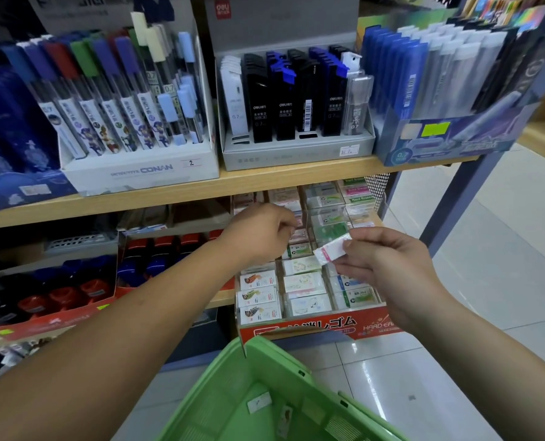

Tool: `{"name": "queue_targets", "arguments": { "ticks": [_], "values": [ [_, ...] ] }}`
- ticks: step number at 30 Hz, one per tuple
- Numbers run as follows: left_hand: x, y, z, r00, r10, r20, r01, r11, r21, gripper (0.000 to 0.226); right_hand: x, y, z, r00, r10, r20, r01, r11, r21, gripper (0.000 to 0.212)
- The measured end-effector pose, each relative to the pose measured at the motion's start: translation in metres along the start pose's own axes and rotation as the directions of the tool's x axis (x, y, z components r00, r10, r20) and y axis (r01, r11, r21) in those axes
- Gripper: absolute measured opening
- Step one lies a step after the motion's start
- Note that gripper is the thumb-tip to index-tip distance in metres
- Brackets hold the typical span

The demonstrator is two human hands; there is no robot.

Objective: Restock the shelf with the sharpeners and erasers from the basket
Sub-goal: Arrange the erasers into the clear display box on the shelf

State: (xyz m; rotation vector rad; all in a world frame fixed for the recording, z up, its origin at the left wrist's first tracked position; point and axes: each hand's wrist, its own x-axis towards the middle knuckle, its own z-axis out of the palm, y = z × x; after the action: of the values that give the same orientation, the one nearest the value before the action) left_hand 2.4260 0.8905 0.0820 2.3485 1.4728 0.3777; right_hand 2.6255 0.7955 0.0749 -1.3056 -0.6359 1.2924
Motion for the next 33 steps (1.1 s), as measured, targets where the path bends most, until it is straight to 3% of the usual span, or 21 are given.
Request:
{"name": "queue_targets", "arguments": {
  "ticks": [2, 4, 8, 12, 19, 21, 23, 26, 33],
  "values": [
    [-0.013, 0.015, -0.002, 0.998, 0.038, -0.058, -0.052, 0.963, -0.263, 0.02, -0.001, -0.001, -0.002, 0.999, 0.027, 0.023, -0.028, 0.998, 0.052, 0.025],
    [-0.028, 0.033, -0.004, 0.997, 0.081, 0.016, -0.065, 0.894, -0.443, 0.027, -0.004, -0.003, -0.003, 0.998, 0.031, 0.049, -0.035, 0.996, 0.079, 0.028],
    [-0.049, 0.043, 0.004, 0.994, 0.109, -0.001, -0.097, 0.882, -0.462, 0.03, -0.01, -0.009, -0.004, 0.995, 0.019, 0.101, -0.026, 0.998, 0.065, 0.029],
    [-0.058, 0.037, 0.006, 0.999, 0.009, 0.053, 0.031, 0.714, -0.7, 0.021, -0.013, -0.012, -0.007, 0.984, 0.036, 0.174, -0.015, 0.992, -0.122, 0.028],
    [-0.062, 0.035, 0.007, 0.991, -0.079, 0.105, 0.131, 0.603, -0.787, 0.023, -0.013, -0.007, -0.008, 0.992, 0.012, 0.125, 0.018, 0.973, -0.23, 0.031],
    [-0.06, 0.036, 0.002, 0.991, -0.109, 0.074, 0.126, 0.63, -0.766, 0.024, -0.012, -0.005, -0.008, 0.992, 0.018, 0.127, 0.015, 0.967, -0.254, 0.031],
    [-0.048, 0.027, -0.006, 0.978, -0.208, -0.009, 0.147, 0.72, -0.679, 0.02, -0.011, -0.004, -0.007, 0.993, 0.0, 0.115, 0.035, 0.953, -0.302, 0.027],
    [-0.023, 0.001, -0.014, 0.949, -0.288, -0.126, 0.22, 0.896, -0.387, 0.014, -0.011, -0.003, -0.005, 0.995, -0.024, 0.096, 0.053, 0.948, -0.314, 0.022],
    [-0.002, -0.01, 0.015, 0.989, -0.127, 0.072, 0.137, 0.978, -0.155, 0.017, -0.014, 0.0, 0.002, 0.99, -0.036, 0.138, 0.081, 0.936, -0.342, 0.017]
  ]
}}
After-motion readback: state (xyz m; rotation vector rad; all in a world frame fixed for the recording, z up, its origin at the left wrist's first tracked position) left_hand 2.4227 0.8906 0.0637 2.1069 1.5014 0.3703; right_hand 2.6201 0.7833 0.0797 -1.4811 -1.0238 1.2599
